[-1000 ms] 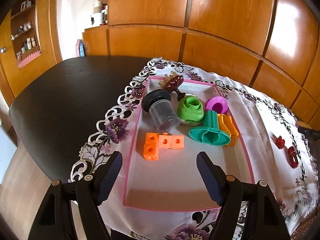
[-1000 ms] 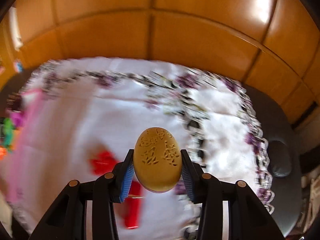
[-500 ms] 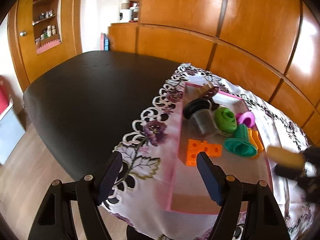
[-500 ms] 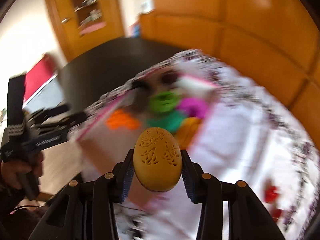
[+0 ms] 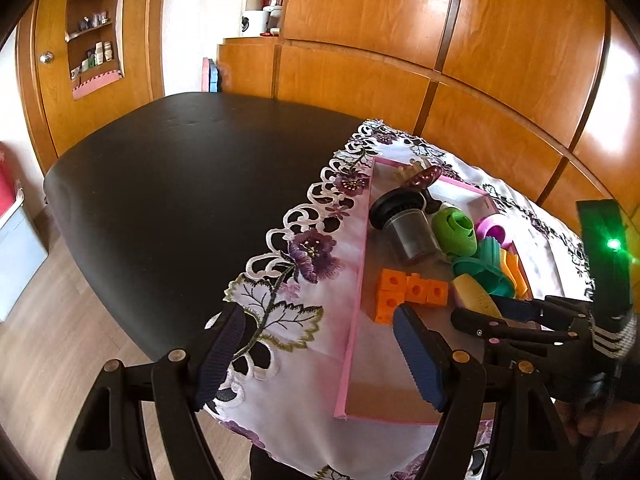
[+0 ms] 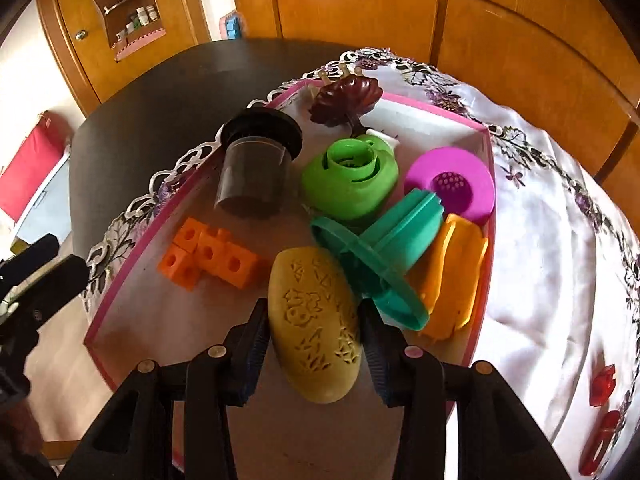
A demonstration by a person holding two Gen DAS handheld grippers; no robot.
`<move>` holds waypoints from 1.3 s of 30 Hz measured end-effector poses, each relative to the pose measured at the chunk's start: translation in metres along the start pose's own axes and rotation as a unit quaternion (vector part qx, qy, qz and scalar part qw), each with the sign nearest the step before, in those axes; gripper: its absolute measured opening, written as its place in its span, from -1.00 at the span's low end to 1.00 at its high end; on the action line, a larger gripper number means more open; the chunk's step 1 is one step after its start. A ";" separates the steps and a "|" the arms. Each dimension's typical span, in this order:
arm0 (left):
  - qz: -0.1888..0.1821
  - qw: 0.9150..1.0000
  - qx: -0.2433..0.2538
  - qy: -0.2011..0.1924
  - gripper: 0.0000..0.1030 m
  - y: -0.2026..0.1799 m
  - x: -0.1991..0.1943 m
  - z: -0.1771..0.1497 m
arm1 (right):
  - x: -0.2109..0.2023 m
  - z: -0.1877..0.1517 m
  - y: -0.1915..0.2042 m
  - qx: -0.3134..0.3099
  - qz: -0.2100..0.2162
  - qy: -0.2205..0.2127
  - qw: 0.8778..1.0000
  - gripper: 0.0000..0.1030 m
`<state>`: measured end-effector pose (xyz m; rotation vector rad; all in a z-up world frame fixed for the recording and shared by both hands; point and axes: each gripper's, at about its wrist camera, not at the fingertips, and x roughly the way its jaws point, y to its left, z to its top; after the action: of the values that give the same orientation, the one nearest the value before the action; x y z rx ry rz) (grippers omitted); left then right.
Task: Organize rigid objects
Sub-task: 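Carry the yellow oval into the tray with the right gripper and release it, then move the right gripper to the red tube while the left moves to the red puzzle block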
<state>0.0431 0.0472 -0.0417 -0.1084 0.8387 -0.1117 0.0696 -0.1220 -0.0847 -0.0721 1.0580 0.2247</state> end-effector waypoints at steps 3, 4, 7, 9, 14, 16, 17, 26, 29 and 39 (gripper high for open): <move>0.000 1.000 0.002 0.000 0.49 -0.002 0.000 0.000 | -0.011 -0.005 0.005 -0.010 -0.001 -0.017 1.000 -0.12; 0.000 1.000 0.004 0.000 0.49 -0.003 -0.001 0.000 | -0.015 -0.004 0.008 -0.013 -0.002 -0.022 1.000 -0.12; 0.000 1.000 0.008 -0.002 0.50 -0.006 -0.003 -0.001 | -0.027 -0.005 0.010 -0.016 -0.005 -0.038 0.999 -0.12; -0.001 1.000 0.010 -0.004 0.50 -0.008 -0.006 -0.001 | -0.038 -0.006 0.009 -0.019 -0.008 -0.053 0.998 -0.12; -0.004 1.000 0.020 -0.012 0.50 -0.013 -0.012 -0.001 | -0.067 -0.011 0.002 -0.021 -0.024 -0.090 0.995 -0.12; -0.006 1.000 0.024 -0.013 0.50 -0.016 -0.013 -0.002 | -0.076 -0.013 -0.001 -0.019 -0.030 -0.100 0.994 -0.12; -0.007 1.000 0.026 -0.013 0.50 -0.018 -0.014 -0.002 | -0.080 -0.014 -0.003 -0.019 -0.034 -0.105 0.994 -0.12; -0.014 0.999 0.050 -0.018 0.50 -0.034 -0.019 -0.003 | -0.113 -0.026 -0.041 0.007 -0.076 -0.139 0.987 -0.12; -0.016 0.998 0.059 -0.018 0.50 -0.040 -0.021 -0.003 | -0.121 -0.030 -0.063 0.026 -0.095 -0.144 0.985 -0.12; -0.025 0.995 0.094 -0.022 0.50 -0.067 -0.025 0.000 | -0.151 -0.060 -0.159 0.074 -0.190 -0.128 0.971 -0.12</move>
<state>0.0229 -0.0153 -0.0141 0.0452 0.7784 -0.2336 -0.0183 -0.3091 0.0099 -0.1063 0.7827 -0.1885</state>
